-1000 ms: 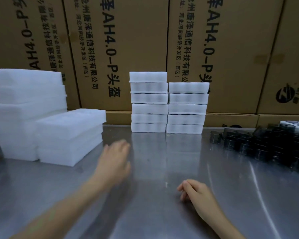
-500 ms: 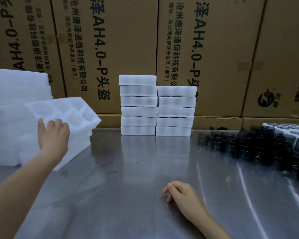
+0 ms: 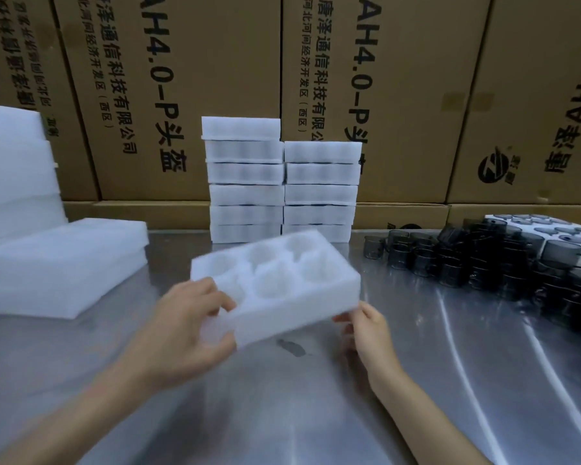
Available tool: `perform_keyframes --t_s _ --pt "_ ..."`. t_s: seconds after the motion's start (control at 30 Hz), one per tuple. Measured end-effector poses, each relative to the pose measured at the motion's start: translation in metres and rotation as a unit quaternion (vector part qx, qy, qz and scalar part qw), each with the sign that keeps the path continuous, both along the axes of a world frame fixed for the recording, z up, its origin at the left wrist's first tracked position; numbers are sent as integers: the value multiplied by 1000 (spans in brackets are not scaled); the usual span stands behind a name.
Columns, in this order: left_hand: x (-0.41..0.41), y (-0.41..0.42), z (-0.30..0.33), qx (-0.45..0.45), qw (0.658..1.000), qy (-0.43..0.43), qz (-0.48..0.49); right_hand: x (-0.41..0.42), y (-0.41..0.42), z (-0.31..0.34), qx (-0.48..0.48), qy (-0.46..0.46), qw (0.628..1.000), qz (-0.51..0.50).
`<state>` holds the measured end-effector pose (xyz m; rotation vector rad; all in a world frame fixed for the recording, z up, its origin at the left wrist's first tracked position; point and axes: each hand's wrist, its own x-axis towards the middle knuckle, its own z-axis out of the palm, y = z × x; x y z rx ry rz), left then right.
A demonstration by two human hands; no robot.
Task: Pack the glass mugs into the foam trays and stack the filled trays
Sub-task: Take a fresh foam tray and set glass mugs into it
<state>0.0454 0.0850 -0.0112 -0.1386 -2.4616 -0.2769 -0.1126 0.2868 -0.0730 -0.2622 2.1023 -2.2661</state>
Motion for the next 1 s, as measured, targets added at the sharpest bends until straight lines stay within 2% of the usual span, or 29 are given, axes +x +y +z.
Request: perform_keyframes --t_s 0.1,0.27,0.4,0.47,0.53,0.6,0.63,0.7,0.77,0.87,1.0 --pt "6 28 -25 33 997 -22 -69 -7 13 9 -107 -73 991 -25" --pt "3 45 -35 46 989 -37 -135 -25 48 22 -285 -204 936 -24" --pt "3 48 -34 23 979 -85 -182 -38 75 18 -326 -222 918 -37" --pt "6 48 -33 81 971 -104 -199 -45 85 15 -333 -232 913 -45" --pt "6 46 -35 183 960 -55 -204 -54 90 11 -323 -218 919 -61" --pt "-4 44 -39 312 935 12 -169 -63 89 9 -303 -183 932 -77" --pt "-12 42 -43 386 911 24 -141 -68 88 8 -274 -158 945 -87" --pt "-33 40 -49 532 841 3 -94 -76 85 6 -180 -92 972 -120" --pt "-51 42 -55 619 783 -33 -58 -85 85 0 -50 -13 988 -146" --pt "-70 49 -59 626 778 -47 -27 -103 90 -7 93 47 978 -179" --pt "-81 52 -60 631 772 -65 -37 -133 104 -7 181 46 959 -211"
